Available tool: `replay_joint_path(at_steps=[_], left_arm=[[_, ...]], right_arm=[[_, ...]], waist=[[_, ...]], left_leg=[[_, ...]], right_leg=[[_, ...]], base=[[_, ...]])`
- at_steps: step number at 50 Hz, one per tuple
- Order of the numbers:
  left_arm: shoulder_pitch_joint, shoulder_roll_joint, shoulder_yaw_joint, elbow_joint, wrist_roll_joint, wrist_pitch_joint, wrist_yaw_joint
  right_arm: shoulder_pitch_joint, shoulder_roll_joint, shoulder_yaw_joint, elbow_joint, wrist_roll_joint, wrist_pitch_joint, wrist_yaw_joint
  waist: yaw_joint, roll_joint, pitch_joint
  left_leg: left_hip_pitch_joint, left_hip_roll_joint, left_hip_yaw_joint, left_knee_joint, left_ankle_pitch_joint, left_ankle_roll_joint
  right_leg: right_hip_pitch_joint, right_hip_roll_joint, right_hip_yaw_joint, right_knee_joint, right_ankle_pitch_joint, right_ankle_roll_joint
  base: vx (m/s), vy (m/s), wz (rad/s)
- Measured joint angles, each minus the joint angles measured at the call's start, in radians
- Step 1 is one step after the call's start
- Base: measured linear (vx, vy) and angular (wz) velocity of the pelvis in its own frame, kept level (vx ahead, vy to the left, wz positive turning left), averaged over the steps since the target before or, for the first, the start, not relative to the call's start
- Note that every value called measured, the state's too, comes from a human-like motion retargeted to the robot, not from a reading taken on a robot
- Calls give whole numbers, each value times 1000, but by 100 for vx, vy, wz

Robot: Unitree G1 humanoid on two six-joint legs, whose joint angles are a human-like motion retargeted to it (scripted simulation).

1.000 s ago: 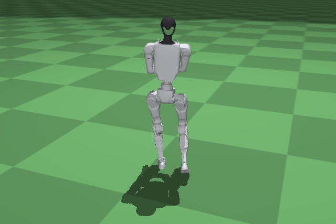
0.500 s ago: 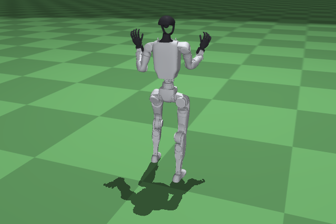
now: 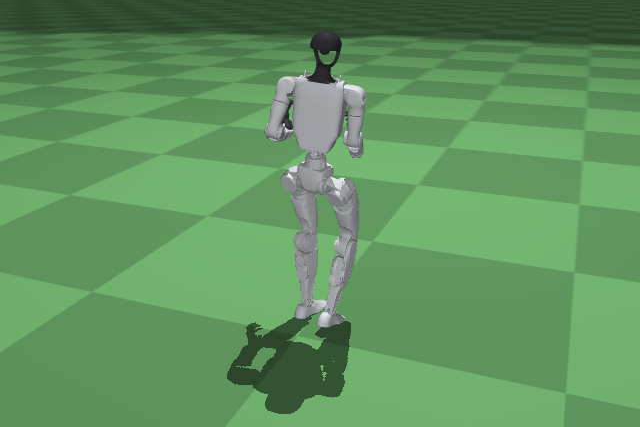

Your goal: Dance

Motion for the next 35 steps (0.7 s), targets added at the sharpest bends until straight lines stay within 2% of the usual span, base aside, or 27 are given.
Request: replay_joint_path(at_steps=[3, 5, 9, 12, 13, 15, 17, 18, 19, 20, 22, 23, 25, 27, 28, 30, 32, 35], left_arm=[[-197, -3, -46, 42, 39, -24, -76], [-346, -44, -42, 89, 47, -6, -68], [-639, -163, 31, 177, 164, 122, -33], [-823, -197, 117, 188, 242, 240, -34], [-864, -185, 150, 175, 259, 276, -36], [-923, -143, 229, 127, 282, 335, -58], [-938, -78, 308, 49, 248, 367, -104], [-928, -45, 343, 4, 221, 369, -124], [-908, -7, 383, -52, 181, 357, -147], [-881, 35, 426, -113, 136, 339, -171], [-809, 95, 513, -222, 34, 276, -166], [-771, 116, 548, -270, -13, 235, -141], [-690, 157, 612, -353, -93, 135, -71], [-616, 172, 648, -403, -137, 69, 34], [-581, 170, 653, -416, -142, 56, 91], [-501, 158, 647, -420, -108, 52, 202], [-402, 140, 650, -398, -60, 71, 276], [-232, 94, 631, -352, -18, 104, 353]], right_arm=[[-132, 79, 128, -84, 41, 51, 80], [-209, 111, 188, -164, 15, 117, 86], [-376, 122, 221, -286, -187, 274, -89], [-483, 106, 177, -346, -371, 378, -236], [-511, 102, 156, -361, -413, 405, -278], [-558, 114, 111, -380, -468, 450, -356], [-588, 135, 59, -389, -478, 480, -405], [-595, 147, 30, -396, -472, 491, -422], [-603, 160, 0, -404, -461, 501, -432], [-610, 175, -31, -412, -446, 510, -440], [-601, 191, -80, -434, -412, 520, -440], [-590, 195, -106, -447, -393, 523, -448], [-563, 193, -171, -477, -349, 512, -478], [-525, 160, -268, -508, -293, 482, -528], [-502, 136, -321, -522, -266, 465, -562], [-440, 85, -435, -544, -221, 426, -648], [-354, 53, -533, -552, -199, 393, -728], [-193, 58, -623, -540, -186, 374, -778]], waist=[[22, -35, -13], [44, -46, -31], [65, -48, -57], [66, -44, -68], [60, -41, -75], [43, -34, -83], [17, -23, -87], [1, -16, -92], [-20, 0, -90], [-45, 19, -85], [-97, 12, -86], [-129, -6, -90], [-166, -40, -84], [-174, -70, -61], [-175, -82, -44], [-142, -95, -6], [-95, -111, 14], [-67, -128, 18]], left_leg=[[-46, -1, 36, 28, -19, 2], [-70, 18, 68, 42, -30, -1], [-83, 49, 81, 59, -45, -11], [-88, 78, 70, 61, -48, -24], [-88, 94, 65, 58, -48, -31], [-81, 138, 61, 55, -44, -50], [-75, 199, 48, 57, -38, -82], [-77, 246, 41, 63, -35, -104], [-80, 308, 22, 79, -33, -127], [-83, 378, -3, 99, -32, -152], [-132, 428, -21, 128, 12, -152], [-163, 423, -23, 133, 48, -138], [-219, 445, -34, 145, 122, -129], [-263, 446, -2, 169, 189, -134], [-278, 457, 70, 185, 195, -111], [-293, 416, 83, 229, 172, -90], [-304, 307, 9, 293, 134, -145], [-305, 198, 24, 353, 74, -120]], right_leg=[[-59, -3, 9, 87, 38, 13], [-88, -44, -6, 159, 33, -10], [-107, -171, 22, 279, 43, -62], [-78, -292, 48, 236, 88, -101], [-52, -312, 66, 181, 103, -89], [21, -333, 100, 34, 146, -28], [129, -309, 162, -167, 214, 131], [194, -273, 193, -280, 206, 257], [256, -220, 200, -371, 187, 299], [316, -159, 196, -452, 163, 299], [360, -143, 125, -560, 95, 298], [362, -170, 45, -594, 56, 296], [363, -153, -43, -637, 13, 269], [355, -129, -44, -643, 8, 288], [355, -123, -54, -645, 9, 289], [360, -126, -127, -643, 5, 262], [345, -124, -137, -635, 0, 237], [321, -119, -152, -631, 0, 215]], base=[[-41, 9, -62], [-30, 8, -87], [-25, 7, -27], [-39, -7, 2], [-31, -16, -3], [-36, -23, -7], [-31, -30, -7], [-28, -46, 6], [-34, -60, 19], [-43, -58, 28], [-49, -36, 54], [-56, -21, 93], [-69, -27, 112], [-72, -26, 147], [-60, -15, 162], [-55, -2, 123], [-37, 8, 50], [-29, 15, 15]])
